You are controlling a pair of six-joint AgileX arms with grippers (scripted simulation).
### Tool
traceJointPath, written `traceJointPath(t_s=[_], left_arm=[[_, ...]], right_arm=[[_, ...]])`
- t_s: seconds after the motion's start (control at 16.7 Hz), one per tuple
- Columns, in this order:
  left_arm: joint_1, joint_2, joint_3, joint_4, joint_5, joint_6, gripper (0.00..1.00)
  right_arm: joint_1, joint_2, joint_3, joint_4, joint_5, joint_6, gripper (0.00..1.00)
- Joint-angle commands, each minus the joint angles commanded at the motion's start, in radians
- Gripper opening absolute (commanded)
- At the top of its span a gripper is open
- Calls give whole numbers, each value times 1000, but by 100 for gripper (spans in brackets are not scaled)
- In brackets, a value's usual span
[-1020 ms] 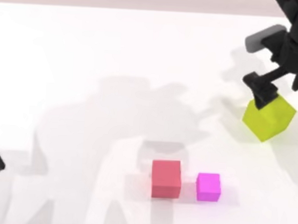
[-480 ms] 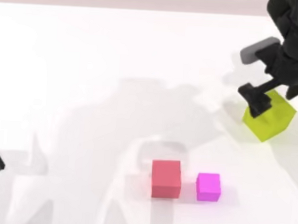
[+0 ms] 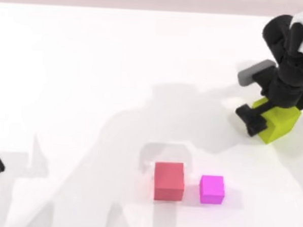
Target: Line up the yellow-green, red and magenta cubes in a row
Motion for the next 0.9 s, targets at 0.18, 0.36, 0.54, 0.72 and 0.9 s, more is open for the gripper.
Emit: traceJointPath(t_s=[0.18,0.36,0.54,0.72,0.9], left_arm=[[0,0,0,0,0,0,100],[0,0,0,0,0,0,100],[0,0,0,0,0,0,100],[0,0,0,0,0,0,100],[0,0,0,0,0,0,100]], right_arm=[[0,0,0,0,0,0,85],[0,0,0,0,0,0,62],[0,0,0,0,0,0,40],[0,0,0,0,0,0,17],[0,0,0,0,0,0,0]])
